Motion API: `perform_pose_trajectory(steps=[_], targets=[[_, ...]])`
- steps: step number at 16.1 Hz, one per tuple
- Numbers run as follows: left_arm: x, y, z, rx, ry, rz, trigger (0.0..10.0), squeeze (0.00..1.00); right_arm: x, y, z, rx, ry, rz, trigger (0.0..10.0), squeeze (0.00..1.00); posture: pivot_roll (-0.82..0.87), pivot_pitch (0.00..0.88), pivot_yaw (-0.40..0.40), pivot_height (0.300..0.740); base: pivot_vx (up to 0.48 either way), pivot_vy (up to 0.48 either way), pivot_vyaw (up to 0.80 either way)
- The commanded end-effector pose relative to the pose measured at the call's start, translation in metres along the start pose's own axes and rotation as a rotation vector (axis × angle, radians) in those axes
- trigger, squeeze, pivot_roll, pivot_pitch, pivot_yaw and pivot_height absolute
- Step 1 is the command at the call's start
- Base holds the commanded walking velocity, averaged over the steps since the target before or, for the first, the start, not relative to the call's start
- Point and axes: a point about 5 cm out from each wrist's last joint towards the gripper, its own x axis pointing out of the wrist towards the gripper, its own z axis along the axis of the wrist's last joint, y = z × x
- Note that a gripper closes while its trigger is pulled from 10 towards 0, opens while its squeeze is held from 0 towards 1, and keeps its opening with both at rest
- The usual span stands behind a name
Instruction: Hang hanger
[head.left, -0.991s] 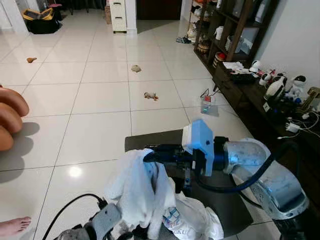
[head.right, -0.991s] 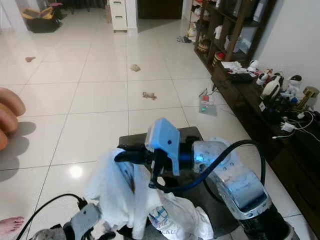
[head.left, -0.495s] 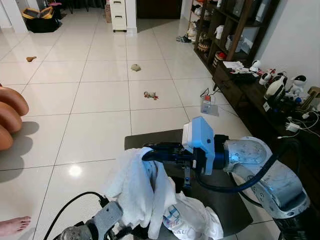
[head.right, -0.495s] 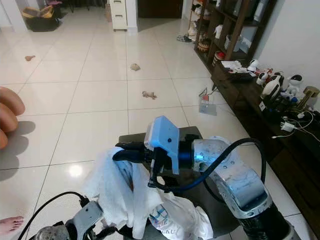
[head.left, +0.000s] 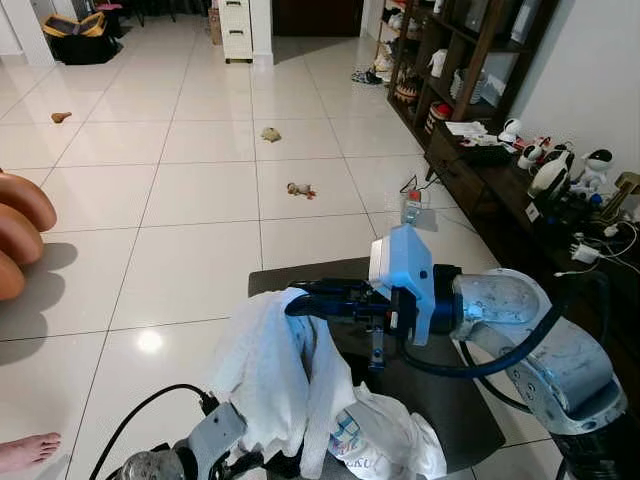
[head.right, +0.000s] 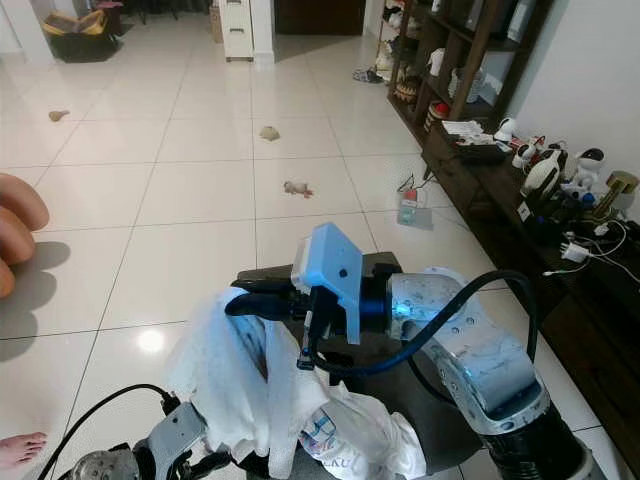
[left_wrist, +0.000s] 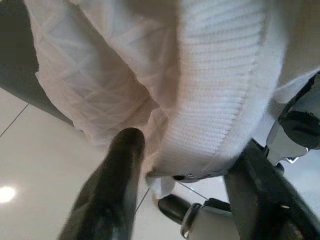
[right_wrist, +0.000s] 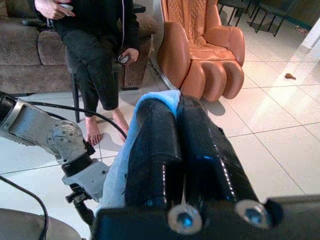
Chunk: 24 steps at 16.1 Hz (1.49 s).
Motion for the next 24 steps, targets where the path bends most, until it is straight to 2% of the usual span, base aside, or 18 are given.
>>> perform_pose_trajectory(steps=[1,11,18,21,24], targets=[[0.001,-0.001,0.0,-0.009,-0.011,-0.011,0.0,0.0,-0.004,-0.001,0.017,-0.055,-0.041,-0.007,10.0,0.0,0.03,0.128,-0.086,0.74,0.0,0.0,0.0],[0.002,0.002,0.003,-0.004,-0.028,-0.01,0.0,0.0,-0.005,-0.002,0.017,-0.04,-0.033,-0.023,10.0,0.0,0.03,0.126,-0.085,0.74,0.0,0.0,0.0],[-0.001,0.005,0.004,-0.007,-0.053,0.033,0.0,0.0,-0.006,-0.003,0.011,-0.022,-0.018,-0.038,10.0,0.0,0.03,0.126,-0.084,0.74,0.0,0.0,0.0],[-0.008,0.006,0.009,-0.021,-0.094,0.052,0.0,0.0,-0.009,-0.01,-0.009,0.025,0.036,-0.106,10.0,0.0,0.04,0.126,-0.082,0.74,0.0,0.0,0.0],[-0.021,0.0,0.013,-0.027,-0.125,0.055,0.0,0.0,-0.018,-0.022,-0.058,0.118,0.22,-0.276,10.0,0.0,0.05,0.127,-0.08,0.74,0.0,0.0,0.0]])
